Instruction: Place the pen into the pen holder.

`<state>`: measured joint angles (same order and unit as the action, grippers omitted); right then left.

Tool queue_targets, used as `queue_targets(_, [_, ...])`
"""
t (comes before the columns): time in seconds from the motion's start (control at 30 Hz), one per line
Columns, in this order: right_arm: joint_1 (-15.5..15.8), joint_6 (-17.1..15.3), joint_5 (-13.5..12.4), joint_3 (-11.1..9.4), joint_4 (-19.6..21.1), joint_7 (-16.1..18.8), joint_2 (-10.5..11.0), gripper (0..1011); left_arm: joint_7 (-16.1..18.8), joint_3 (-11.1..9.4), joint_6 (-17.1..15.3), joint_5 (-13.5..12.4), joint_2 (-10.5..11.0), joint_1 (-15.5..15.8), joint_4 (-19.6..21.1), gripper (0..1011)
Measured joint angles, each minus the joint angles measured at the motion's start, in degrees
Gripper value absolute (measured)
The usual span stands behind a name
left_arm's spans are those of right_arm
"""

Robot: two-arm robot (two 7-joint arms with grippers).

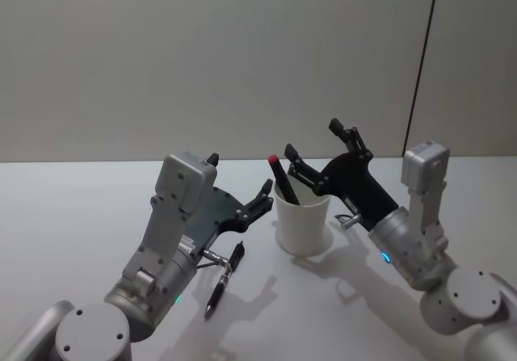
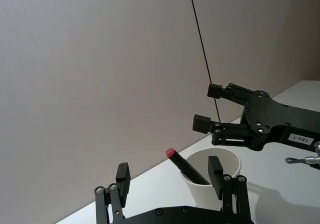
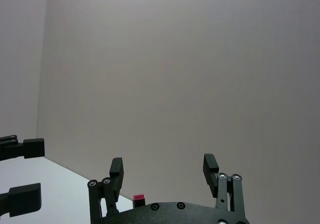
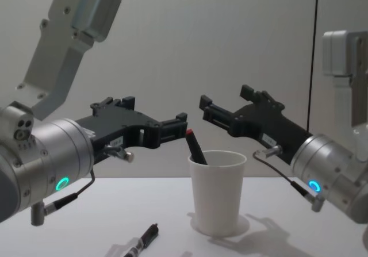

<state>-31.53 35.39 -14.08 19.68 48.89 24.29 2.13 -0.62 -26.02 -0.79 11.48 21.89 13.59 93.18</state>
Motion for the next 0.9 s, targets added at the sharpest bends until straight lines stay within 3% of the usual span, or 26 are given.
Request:
queue_targets(0.2, [3.75, -5.28, 0.85, -0.64, 7.85, -2.31, 2.07, 1001, 0.00, 0.00, 0.00, 0.00, 0.00, 0.00, 0.00, 999])
queue_targets(0.9, [13.71, -20.69, 1.54, -3.58, 27.55, -7.40, 9.02, 1001, 0.00, 0.00, 0.00, 0.00, 0.00, 0.00, 0.00, 999])
